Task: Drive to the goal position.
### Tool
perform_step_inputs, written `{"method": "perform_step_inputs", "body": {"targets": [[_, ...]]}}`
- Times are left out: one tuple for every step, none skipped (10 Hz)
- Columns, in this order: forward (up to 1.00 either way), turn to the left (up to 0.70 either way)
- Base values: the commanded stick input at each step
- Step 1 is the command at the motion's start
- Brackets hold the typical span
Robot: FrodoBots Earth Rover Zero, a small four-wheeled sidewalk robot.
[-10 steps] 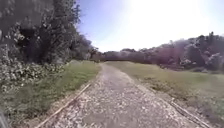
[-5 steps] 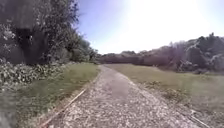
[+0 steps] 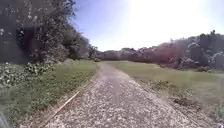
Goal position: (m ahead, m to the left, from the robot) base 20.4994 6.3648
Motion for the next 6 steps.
{"method": "perform_step_inputs", "body": {"targets": [[0.85,0.00],[0.85,0.00],[0.85,0.00],[0.85,0.00],[0.85,0.00],[0.85,0.00]]}}
